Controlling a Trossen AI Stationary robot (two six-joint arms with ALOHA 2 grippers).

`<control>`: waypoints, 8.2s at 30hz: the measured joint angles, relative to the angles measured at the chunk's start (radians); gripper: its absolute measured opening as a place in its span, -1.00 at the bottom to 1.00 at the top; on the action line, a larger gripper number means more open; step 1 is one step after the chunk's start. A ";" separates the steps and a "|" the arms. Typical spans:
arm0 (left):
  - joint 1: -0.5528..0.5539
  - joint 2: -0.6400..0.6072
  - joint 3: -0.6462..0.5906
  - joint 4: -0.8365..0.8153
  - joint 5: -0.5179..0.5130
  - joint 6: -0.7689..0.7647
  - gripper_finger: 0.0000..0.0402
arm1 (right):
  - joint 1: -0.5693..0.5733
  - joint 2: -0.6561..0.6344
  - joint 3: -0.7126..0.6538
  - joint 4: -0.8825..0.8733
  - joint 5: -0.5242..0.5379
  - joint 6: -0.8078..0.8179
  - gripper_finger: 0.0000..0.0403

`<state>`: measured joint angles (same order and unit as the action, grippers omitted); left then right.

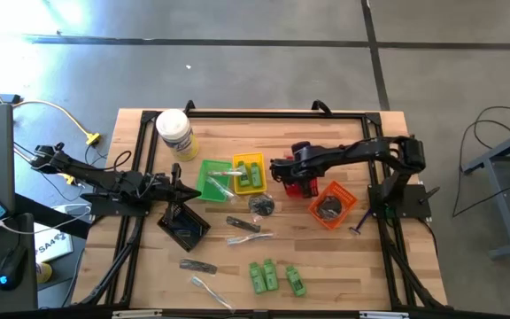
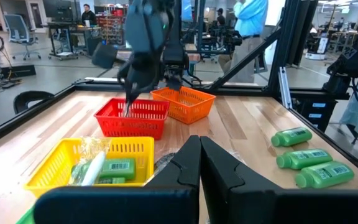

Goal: Pick & Place Travel size toiletries
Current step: Put the top right black comb into the red basket, then put the black hairbrush into the orange basket

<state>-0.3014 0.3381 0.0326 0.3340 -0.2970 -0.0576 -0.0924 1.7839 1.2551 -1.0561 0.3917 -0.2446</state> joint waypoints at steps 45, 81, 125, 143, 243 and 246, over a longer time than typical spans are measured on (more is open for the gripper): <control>0.000 0.000 0.000 0.013 0.000 -0.001 -1.00 | -0.002 -1.592 -1.057 1.213 -0.450 0.437 -0.96; 0.000 0.000 0.000 0.019 0.016 -0.079 -1.00 | -0.002 -1.695 -1.170 1.116 -0.215 0.490 -0.96; 0.000 0.000 0.000 0.080 0.023 -0.101 -1.00 | -0.204 -0.396 -0.574 0.850 -0.420 0.938 -0.96; 0.000 0.000 0.000 0.087 0.034 -0.091 -1.00 | -0.163 -0.400 -0.574 0.734 -0.286 1.053 -0.95; 0.000 0.000 0.000 -0.098 -0.077 0.000 -1.00 | 0.073 -1.238 -1.247 1.748 -0.469 0.374 -0.99; 0.000 0.000 0.000 -0.097 -0.101 0.002 -1.00 | 0.073 -1.223 -1.247 1.750 -0.454 0.375 -0.99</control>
<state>-0.3011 0.3382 0.0326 0.2373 -0.3980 -0.0557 -0.0193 0.5606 0.0078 0.6943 -0.0621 0.1306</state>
